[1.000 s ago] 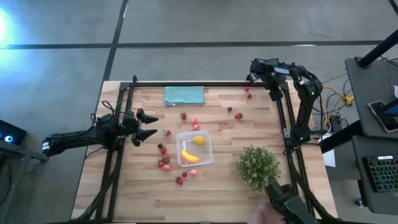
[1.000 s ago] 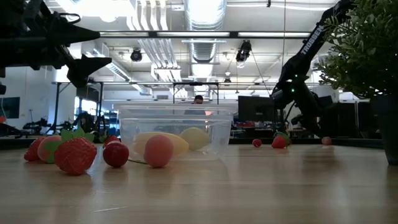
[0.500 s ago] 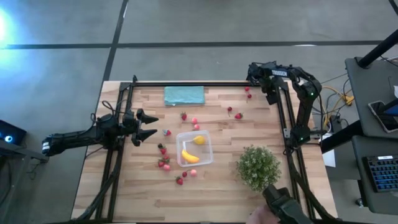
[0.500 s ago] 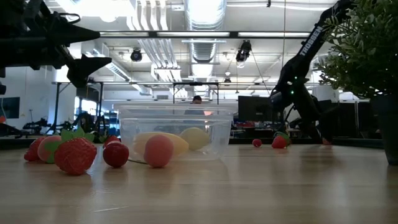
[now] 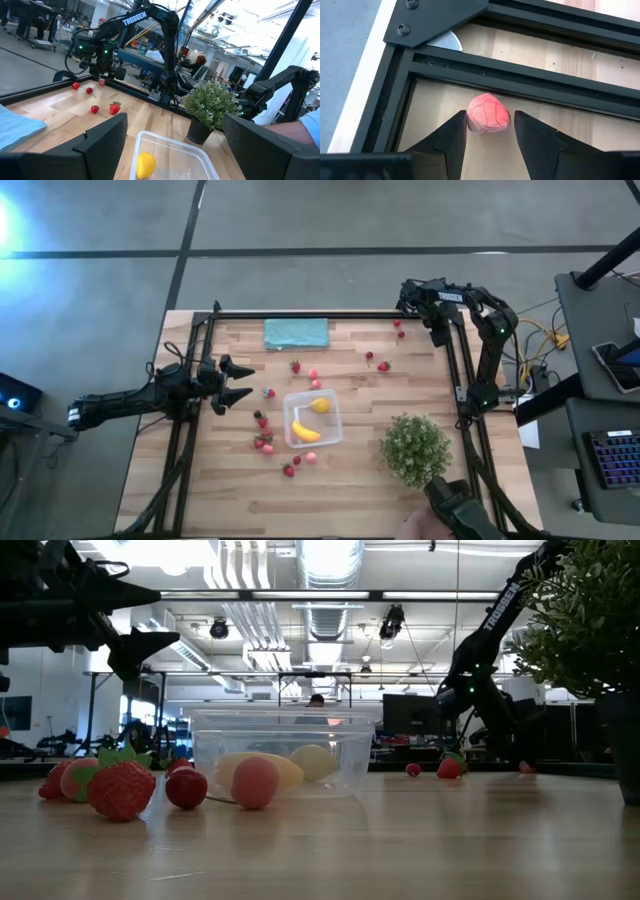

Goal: Pick and placing Produce into tupperware
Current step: Put the pink peach into the transparent bin, then put the red cherry into the transparent bin

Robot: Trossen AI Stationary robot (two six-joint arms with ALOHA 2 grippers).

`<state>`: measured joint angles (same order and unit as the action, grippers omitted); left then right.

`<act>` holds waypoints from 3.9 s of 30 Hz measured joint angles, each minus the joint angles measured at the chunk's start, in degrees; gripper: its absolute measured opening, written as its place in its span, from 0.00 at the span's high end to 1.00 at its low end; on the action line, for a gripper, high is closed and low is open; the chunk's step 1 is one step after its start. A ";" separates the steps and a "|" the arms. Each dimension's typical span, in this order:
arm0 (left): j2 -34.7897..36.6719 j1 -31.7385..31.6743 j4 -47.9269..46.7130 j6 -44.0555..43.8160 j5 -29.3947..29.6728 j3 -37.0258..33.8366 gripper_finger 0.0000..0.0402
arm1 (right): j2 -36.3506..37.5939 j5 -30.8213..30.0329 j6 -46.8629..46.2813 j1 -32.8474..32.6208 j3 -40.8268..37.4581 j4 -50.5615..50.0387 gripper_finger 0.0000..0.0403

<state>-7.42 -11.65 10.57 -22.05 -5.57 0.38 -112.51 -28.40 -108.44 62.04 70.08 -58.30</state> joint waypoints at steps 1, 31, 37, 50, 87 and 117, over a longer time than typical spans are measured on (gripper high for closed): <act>-0.04 0.01 0.00 -0.01 0.01 0.00 0.22 | 0.00 0.00 -0.10 0.00 0.00 0.04 0.61; -0.03 -0.01 0.00 -0.01 -0.01 0.00 0.22 | 0.02 -0.31 3.07 -0.41 -0.20 1.57 0.80; 0.07 0.00 0.01 -0.01 -0.01 0.00 0.22 | 0.70 0.05 4.21 -3.16 2.23 2.37 0.80; 0.06 0.00 0.04 -0.01 -0.01 0.00 0.22 | 6.70 -0.13 15.90 -17.21 8.38 1.74 0.80; 0.02 -0.01 0.02 -0.01 -0.01 0.00 0.22 | 6.53 30.19 39.87 -67.05 11.29 27.12 0.81; 0.01 -0.01 0.00 -0.01 -0.01 0.00 0.22 | -3.43 14.31 48.63 -46.83 42.86 -29.98 0.44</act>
<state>-7.41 -11.66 10.57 -22.06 -5.58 0.38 -115.94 -14.09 -59.81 15.21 112.95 -88.28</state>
